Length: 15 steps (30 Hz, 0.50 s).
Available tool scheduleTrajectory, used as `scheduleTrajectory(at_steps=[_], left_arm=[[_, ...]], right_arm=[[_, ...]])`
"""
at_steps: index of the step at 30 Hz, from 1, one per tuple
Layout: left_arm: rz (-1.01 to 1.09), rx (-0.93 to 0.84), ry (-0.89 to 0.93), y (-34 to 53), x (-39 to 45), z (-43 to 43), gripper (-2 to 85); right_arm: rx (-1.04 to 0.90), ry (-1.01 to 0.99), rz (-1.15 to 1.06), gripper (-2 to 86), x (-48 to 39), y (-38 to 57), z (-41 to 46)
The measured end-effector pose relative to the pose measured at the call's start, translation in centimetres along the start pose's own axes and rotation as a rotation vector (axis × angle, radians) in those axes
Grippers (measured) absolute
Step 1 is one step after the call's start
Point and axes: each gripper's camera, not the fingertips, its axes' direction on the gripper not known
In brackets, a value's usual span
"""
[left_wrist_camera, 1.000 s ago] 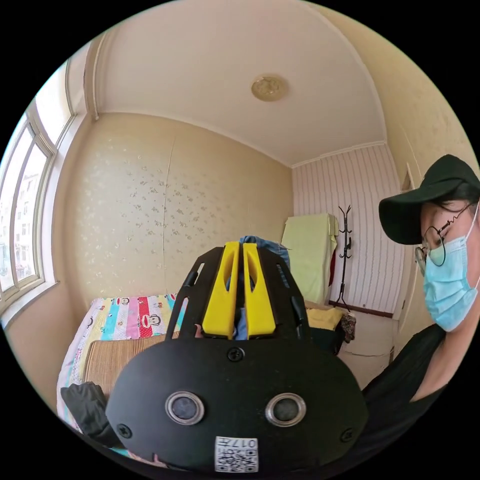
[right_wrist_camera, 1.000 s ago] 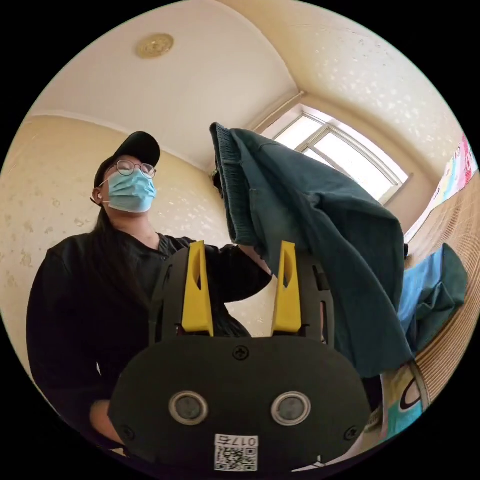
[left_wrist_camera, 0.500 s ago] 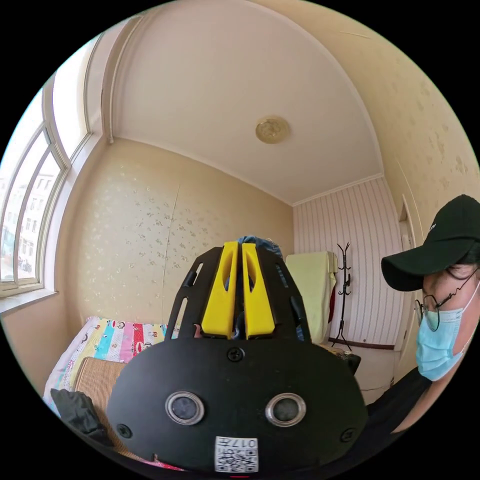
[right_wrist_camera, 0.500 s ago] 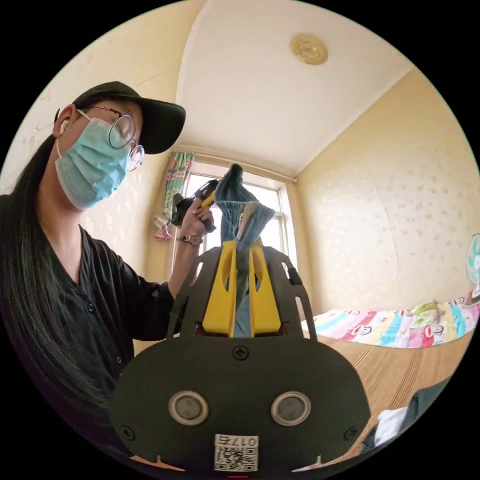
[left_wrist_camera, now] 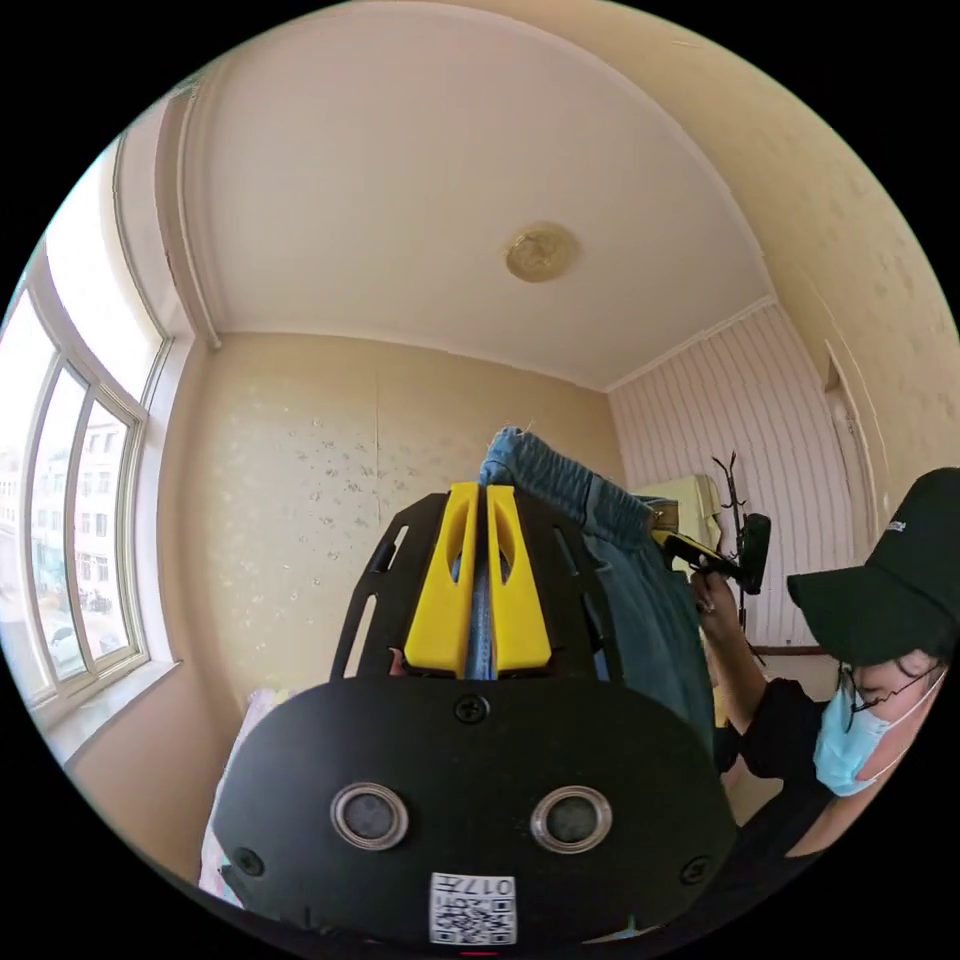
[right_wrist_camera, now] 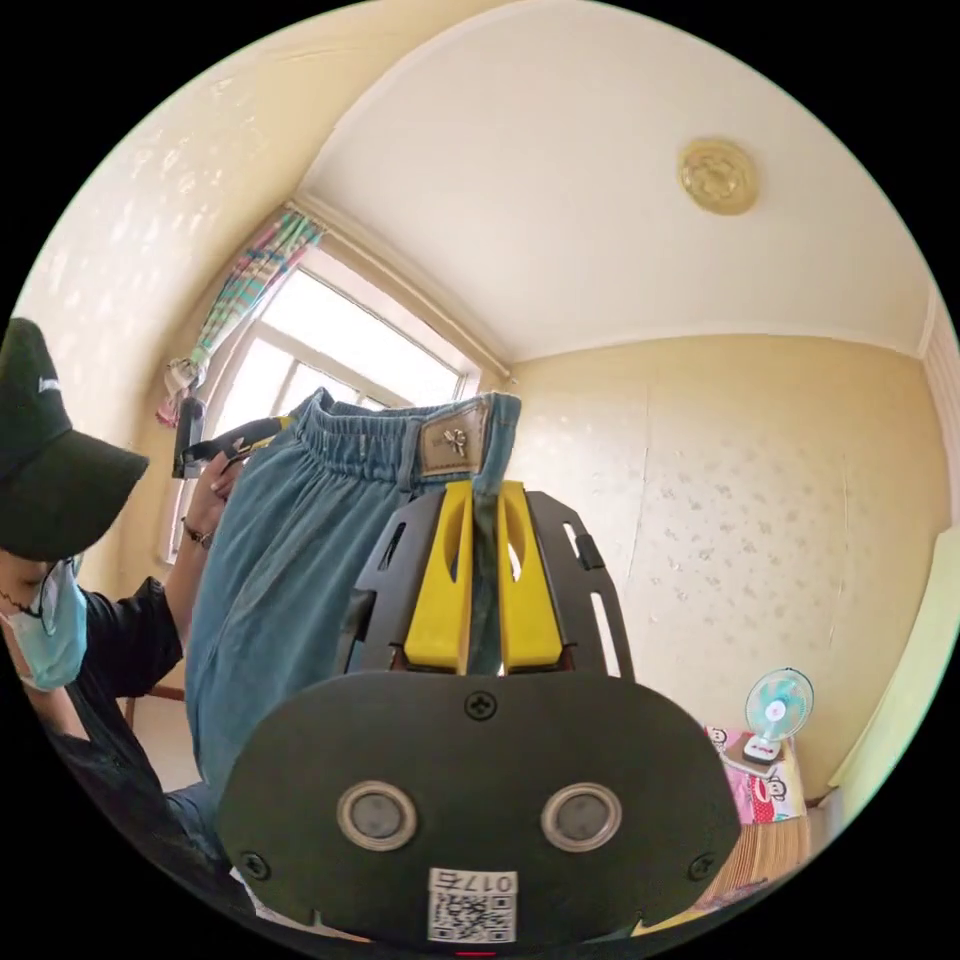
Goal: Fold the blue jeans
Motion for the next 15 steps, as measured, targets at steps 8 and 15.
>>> scheduleTrajectory(at_steps=[8, 15], left_arm=[[-0.312, -0.548, -0.176, 14.2, -21.5, 35.7, 1.1], [-0.341, -0.865, -0.244, 30.7, -31.2, 52.2, 5.4]], right_arm=[[-0.502, 0.366, 0.102, 4.9, 11.3, 13.0, 33.9], [-0.825, 0.531, 0.310, 8.4, 20.6, 27.1, 49.3]])
